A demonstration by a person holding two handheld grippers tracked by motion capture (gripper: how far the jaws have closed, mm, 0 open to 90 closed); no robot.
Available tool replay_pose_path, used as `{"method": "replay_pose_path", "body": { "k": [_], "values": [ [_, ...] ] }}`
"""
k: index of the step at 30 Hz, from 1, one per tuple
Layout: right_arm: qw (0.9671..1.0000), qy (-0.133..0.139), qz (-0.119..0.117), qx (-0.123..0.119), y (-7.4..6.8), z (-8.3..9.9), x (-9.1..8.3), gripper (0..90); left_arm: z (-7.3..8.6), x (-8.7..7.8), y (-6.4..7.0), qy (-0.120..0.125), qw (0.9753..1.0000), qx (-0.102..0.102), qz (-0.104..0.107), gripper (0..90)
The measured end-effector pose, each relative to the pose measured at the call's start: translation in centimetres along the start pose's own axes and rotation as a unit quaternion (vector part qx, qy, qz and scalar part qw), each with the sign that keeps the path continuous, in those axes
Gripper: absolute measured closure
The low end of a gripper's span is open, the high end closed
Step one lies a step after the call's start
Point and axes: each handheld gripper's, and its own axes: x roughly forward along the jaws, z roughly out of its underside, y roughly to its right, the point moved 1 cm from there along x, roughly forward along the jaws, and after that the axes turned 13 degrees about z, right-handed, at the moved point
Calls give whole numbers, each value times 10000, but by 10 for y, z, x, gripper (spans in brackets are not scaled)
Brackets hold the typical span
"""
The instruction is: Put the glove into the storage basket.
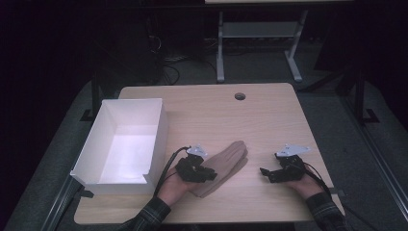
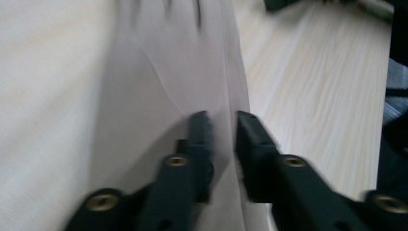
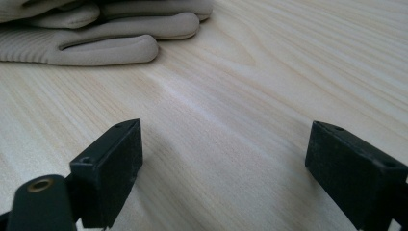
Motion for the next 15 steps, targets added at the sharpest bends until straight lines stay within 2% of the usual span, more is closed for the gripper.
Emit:
{"method": "replay_pose_path", "body": {
  "k": [5, 7, 9, 12, 15],
  "values": [
    [10000, 5, 1, -3, 0, -1, 1, 123, -19, 1, -5, 126, 9990, 248, -352, 381],
    [10000, -6, 6, 8, 0, -1, 1, 123, -22, 5, -8, 86, 9986, 294, -425, 277],
    [10000, -1, 7, 7, 0, -1, 1, 124, -24, 11, -11, 71, 9983, 291, -498, 216],
    [10000, -4, 6, 10, 0, -1, 1, 124, -24, 22, -14, -141, 9976, 380, -565, 140],
    [10000, -5, 7, 9, 0, -1, 1, 124, -24, 28, -14, -184, 9968, 430, -644, 131]
  ]
}}
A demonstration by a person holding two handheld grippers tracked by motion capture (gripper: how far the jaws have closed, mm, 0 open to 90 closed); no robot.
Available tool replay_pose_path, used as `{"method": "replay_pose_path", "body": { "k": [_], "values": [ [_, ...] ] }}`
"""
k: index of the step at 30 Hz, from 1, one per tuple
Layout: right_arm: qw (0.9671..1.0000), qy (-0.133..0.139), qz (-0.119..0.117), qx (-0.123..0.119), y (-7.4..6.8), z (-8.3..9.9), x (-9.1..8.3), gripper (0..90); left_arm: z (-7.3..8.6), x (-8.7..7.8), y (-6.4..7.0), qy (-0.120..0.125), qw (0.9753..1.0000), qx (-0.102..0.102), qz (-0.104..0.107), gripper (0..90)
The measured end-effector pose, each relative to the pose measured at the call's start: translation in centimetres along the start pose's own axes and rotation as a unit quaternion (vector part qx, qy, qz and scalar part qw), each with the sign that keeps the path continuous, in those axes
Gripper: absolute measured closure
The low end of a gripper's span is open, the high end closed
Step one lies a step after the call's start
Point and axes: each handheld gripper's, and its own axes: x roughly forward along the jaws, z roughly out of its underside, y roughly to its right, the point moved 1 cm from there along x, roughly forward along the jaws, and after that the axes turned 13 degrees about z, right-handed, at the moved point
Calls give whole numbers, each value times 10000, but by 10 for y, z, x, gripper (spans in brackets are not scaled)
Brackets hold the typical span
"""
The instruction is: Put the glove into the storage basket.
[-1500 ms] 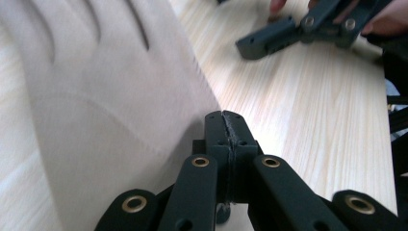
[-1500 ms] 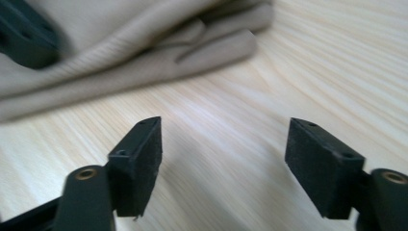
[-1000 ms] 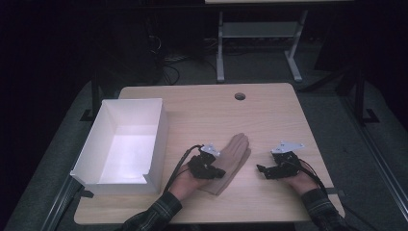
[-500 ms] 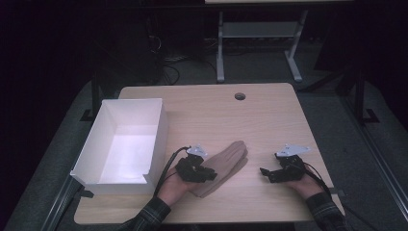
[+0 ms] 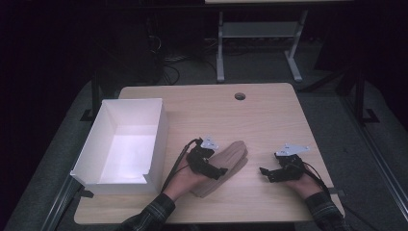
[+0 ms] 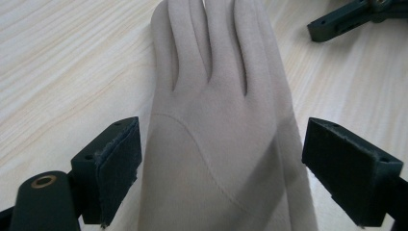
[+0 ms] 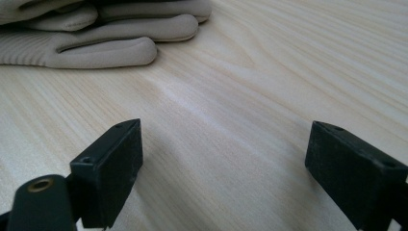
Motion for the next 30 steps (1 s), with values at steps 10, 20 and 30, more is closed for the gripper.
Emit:
{"method": "replay_pose_path", "body": {
  "k": [10, 20, 30],
  "values": [
    [10000, 2, 0, -9, 0, 0, 0, 125, 5, 18, 3, -258, 9995, 104, -136, 131],
    [10000, 2, 0, -8, 0, 0, 0, 125, 8, 23, 5, -353, 9992, 163, -90, 165],
    [10000, 5, -3, -3, 0, 0, 0, 128, 7, 19, 9, -373, 9978, 227, 509, 617]
  ]
}}
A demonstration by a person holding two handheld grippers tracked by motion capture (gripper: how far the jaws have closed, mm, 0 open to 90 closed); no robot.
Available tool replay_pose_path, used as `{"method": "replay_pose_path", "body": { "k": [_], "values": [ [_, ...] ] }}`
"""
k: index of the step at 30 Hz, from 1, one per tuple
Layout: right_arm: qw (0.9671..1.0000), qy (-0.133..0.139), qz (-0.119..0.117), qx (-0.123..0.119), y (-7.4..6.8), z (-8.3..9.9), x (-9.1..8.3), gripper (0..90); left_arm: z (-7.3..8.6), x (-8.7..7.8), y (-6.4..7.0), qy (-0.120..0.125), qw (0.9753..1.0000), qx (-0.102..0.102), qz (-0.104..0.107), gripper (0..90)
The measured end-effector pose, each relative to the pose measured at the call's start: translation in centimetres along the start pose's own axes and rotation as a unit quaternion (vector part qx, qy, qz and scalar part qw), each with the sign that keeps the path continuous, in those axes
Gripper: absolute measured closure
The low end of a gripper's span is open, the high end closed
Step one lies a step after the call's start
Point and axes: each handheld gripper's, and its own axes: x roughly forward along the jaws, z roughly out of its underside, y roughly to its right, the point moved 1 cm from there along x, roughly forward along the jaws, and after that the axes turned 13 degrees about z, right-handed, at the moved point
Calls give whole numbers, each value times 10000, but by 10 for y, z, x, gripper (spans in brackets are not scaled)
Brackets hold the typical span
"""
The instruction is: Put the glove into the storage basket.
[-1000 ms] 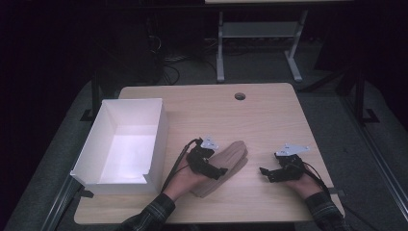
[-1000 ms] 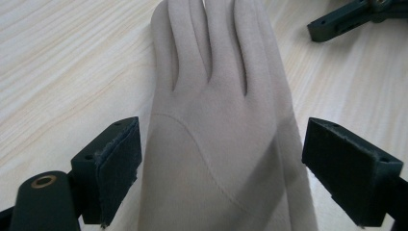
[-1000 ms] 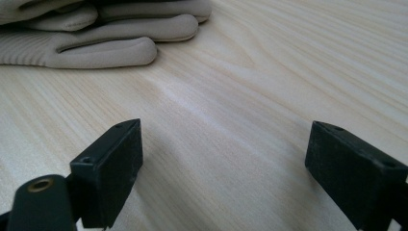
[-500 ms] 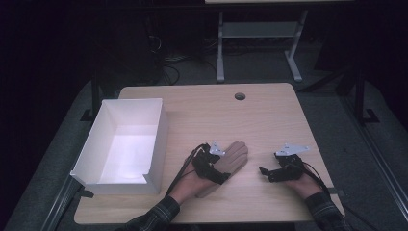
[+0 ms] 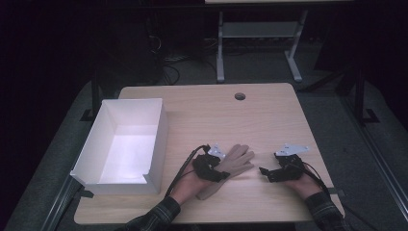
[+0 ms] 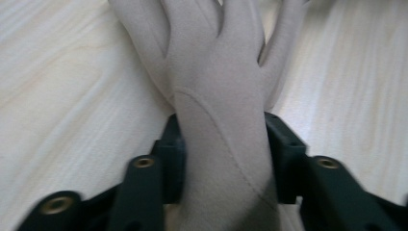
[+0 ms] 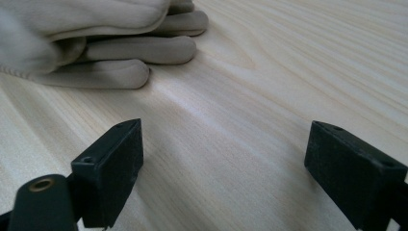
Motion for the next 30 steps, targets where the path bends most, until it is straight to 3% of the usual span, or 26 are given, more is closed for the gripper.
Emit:
{"method": "replay_pose_path", "body": {
  "k": [7, 13, 18, 30],
  "values": [
    [10000, 2, -2, -1, 0, 0, 0, 129, -2, -6, -2, 54, 9994, -266, 207, 667],
    [10000, 12, -1, 7, 0, 0, 0, 129, -7, -25, 0, 181, 9988, -374, 260, 668],
    [10000, 11, 0, 6, 0, 0, 0, 129, -18, -44, 3, 428, 9976, -486, 243, 668],
    [10000, 13, 0, 10, 0, 0, 0, 129, -46, -93, 14, 723, 9965, -404, 144, 667]
  ]
}}
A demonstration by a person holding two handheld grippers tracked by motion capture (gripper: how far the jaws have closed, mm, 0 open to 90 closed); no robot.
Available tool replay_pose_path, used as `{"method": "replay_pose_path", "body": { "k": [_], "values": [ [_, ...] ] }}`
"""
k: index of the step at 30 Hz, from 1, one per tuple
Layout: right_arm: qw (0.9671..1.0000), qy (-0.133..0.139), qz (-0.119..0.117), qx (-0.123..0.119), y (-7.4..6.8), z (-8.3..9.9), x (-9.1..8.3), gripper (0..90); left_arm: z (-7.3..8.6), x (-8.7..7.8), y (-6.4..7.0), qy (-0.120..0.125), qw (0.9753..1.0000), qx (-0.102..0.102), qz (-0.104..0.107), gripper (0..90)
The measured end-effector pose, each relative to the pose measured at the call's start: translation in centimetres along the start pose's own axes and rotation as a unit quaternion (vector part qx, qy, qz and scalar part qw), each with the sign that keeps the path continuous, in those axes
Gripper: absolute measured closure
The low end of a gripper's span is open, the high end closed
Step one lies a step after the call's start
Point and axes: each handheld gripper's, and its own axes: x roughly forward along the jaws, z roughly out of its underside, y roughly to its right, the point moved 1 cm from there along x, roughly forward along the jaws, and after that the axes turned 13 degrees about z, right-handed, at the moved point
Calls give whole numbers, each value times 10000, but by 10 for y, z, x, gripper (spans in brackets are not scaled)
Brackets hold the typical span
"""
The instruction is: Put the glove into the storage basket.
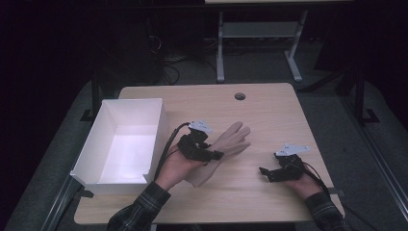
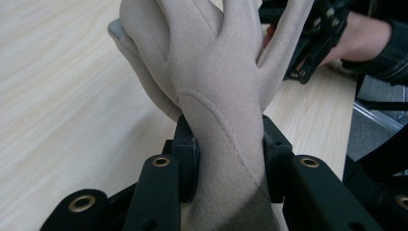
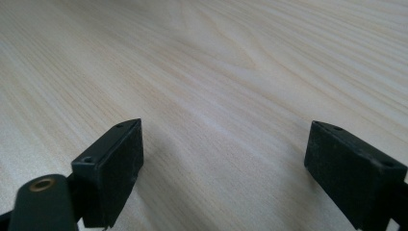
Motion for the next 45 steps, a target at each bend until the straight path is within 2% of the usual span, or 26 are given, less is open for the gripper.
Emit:
{"method": "replay_pose_path", "body": {
  "k": [7, 15, 22, 29, 34, 40, 45],
  "values": [
    [10000, -1, -3, 9, 0, 0, 0, 129, -16, -24, 4, 23, 10000, 54, -34, 667],
    [10000, -4, -5, 18, 0, 0, 0, 129, -31, -59, -2, 109, 9999, 71, -71, 667],
    [10000, 0, -5, 12, 0, 0, 0, 129, -34, -91, -7, 238, 9993, 80, -282, 667],
    [10000, 2, -1, -1, 0, 0, 0, 129, -23, -125, -16, 484, 9971, -67, -582, 667],
    [10000, -1, 10, 9, 0, 0, 0, 129, -9, -146, -26, 615, 9946, -223, -801, 667],
    [10000, 9, 14, 7, 0, -1, 1, 129, 13, -170, -36, 722, 9903, -441, -1099, 667],
    [10000, 16, -19, -27, 1, -1, 1, 128, 34, -186, -43, 831, 9855, -639, -1332, 667]
  ]
}}
